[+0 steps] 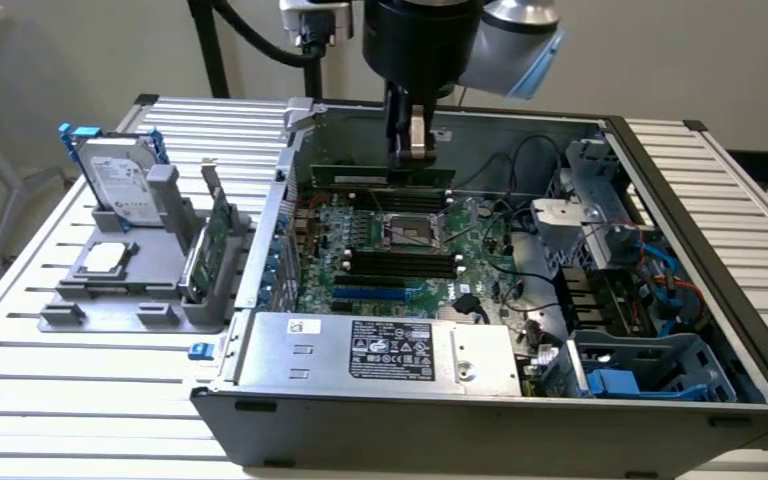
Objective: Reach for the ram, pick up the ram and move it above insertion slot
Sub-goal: 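Pick up the ram and move it above insertion slot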
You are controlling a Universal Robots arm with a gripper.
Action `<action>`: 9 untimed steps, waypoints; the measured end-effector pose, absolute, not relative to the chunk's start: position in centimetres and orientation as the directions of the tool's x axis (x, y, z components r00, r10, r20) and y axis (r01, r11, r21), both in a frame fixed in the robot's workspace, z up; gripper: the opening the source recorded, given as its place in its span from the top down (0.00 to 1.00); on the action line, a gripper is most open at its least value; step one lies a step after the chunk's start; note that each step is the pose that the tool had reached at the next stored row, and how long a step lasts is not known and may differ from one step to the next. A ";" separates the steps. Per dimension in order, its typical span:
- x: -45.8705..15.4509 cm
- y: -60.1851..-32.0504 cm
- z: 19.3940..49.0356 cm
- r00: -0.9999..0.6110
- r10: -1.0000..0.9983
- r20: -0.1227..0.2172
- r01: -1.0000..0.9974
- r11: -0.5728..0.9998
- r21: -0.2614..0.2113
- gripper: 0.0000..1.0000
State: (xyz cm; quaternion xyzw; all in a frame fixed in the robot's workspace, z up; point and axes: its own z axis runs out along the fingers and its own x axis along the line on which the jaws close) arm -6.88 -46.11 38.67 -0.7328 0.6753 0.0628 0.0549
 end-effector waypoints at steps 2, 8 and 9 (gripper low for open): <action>-6.4 -45.6 38.6 0.080 -0.984 -0.161 -0.997 -0.082 0.005 0.87; -5.6 -43.9 38.5 0.080 -0.988 -0.133 -0.997 -0.082 0.007 0.87; -5.5 -43.6 38.4 0.080 -0.989 -0.128 -0.997 -0.082 0.007 0.87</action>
